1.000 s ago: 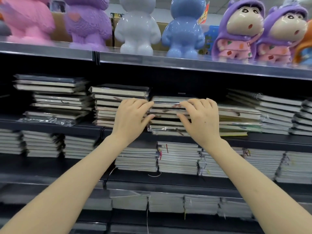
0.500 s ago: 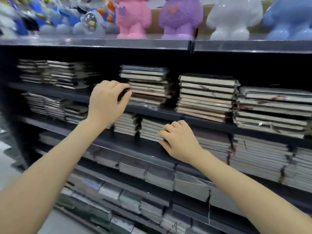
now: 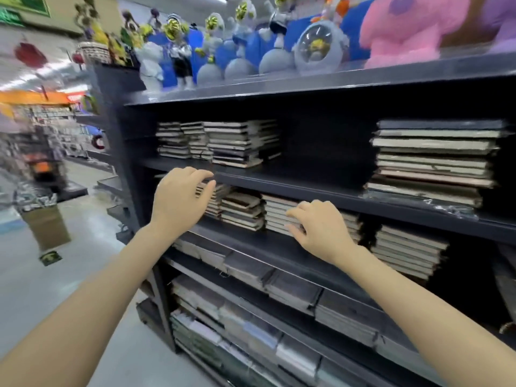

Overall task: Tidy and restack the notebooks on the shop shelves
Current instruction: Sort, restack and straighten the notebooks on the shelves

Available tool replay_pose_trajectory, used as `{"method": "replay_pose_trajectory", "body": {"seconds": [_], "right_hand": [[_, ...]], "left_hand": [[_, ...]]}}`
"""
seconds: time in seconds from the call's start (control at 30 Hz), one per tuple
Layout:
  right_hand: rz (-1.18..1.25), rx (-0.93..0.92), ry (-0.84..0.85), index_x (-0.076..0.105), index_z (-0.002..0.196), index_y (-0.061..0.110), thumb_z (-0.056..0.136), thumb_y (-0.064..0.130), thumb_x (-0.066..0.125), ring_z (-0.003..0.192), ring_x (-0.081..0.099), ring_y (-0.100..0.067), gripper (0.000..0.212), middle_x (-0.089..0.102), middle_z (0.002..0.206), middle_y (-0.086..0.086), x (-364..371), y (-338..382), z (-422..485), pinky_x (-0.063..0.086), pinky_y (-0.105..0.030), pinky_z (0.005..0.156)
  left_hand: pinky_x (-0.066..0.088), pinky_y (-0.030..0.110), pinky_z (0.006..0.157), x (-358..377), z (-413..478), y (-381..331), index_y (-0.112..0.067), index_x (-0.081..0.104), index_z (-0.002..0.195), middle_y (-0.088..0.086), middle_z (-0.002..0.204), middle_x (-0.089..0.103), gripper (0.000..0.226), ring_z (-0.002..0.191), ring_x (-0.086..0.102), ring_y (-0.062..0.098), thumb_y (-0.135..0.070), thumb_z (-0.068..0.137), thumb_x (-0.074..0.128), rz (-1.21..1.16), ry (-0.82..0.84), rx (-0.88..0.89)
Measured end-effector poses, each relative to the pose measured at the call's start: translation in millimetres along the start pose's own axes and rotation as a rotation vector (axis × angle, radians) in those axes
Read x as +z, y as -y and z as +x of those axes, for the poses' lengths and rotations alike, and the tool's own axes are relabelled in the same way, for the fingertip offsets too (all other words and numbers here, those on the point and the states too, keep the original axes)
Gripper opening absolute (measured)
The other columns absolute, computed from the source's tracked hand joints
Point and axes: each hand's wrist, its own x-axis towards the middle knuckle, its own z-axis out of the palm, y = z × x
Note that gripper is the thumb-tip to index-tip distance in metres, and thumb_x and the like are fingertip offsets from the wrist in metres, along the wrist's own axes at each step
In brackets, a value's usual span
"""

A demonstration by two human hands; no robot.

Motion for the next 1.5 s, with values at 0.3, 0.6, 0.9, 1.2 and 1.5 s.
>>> {"method": "replay_pose_trajectory", "body": {"seconds": [0.3, 0.6, 0.9, 1.2, 1.5], "right_hand": [[0.115, 0.111, -0.108, 0.055, 0.129, 0.020, 0.095, 0.042, 0.051, 0.091, 0.059, -0.022, 0.040, 0.063, 0.109, -0.001, 69, 6, 134, 0.045, -0.034, 0.072], [0.139, 0.260, -0.156, 0.045, 0.138, 0.019, 0.096, 0.047, 0.047, 0.112, 0.055, -0.025, 0.051, 0.055, 0.130, -0.005, 130, -19, 262, 0.046, -0.034, 0.080], [0.317, 0.448, -0.146, 0.027, 0.148, 0.029, 0.091, 0.049, 0.054, 0.128, 0.045, -0.027, 0.067, 0.031, 0.151, -0.003, 161, -37, 346, 0.041, -0.033, 0.099], [0.477, 0.636, -0.281, 0.042, 0.138, 0.030, 0.088, 0.040, 0.064, 0.127, 0.045, -0.013, 0.056, 0.047, 0.141, 0.005, 185, -15, 369, 0.031, -0.015, 0.096], [0.420, 0.733, -0.451, 0.056, 0.129, 0.022, 0.092, 0.029, 0.060, 0.093, 0.062, -0.010, 0.038, 0.064, 0.096, 0.008, 180, 11, 363, 0.049, -0.023, 0.089]], "left_hand": [[0.043, 0.034, 0.080, 84, 48, 103, -0.007, 0.065, 0.114, 0.009, 0.099, 0.067, 0.037, 0.093, 0.060, 0.029, -0.032, 0.092, 0.049, -0.084, 0.022, -0.061], [0.043, 0.036, 0.089, 178, 132, 179, -0.005, 0.059, 0.124, 0.013, 0.111, 0.063, 0.036, 0.105, 0.056, 0.030, -0.027, 0.095, 0.054, -0.140, 0.030, -0.069], [0.043, 0.040, 0.081, 248, 210, 235, -0.004, 0.051, 0.130, 0.021, 0.109, 0.059, 0.044, 0.101, 0.055, 0.039, -0.028, 0.094, 0.056, -0.298, 0.037, -0.147], [0.044, 0.039, 0.095, 301, 238, 258, -0.008, 0.029, 0.147, 0.022, 0.140, 0.044, 0.071, 0.119, 0.050, 0.038, -0.033, 0.089, 0.062, -0.686, 0.060, -0.199], [0.039, 0.000, 0.070, 282, 228, 266, -0.014, 0.049, 0.136, -0.001, 0.103, 0.060, 0.054, 0.071, 0.052, -0.003, -0.022, 0.086, 0.067, -0.975, 0.006, -0.277]]}}
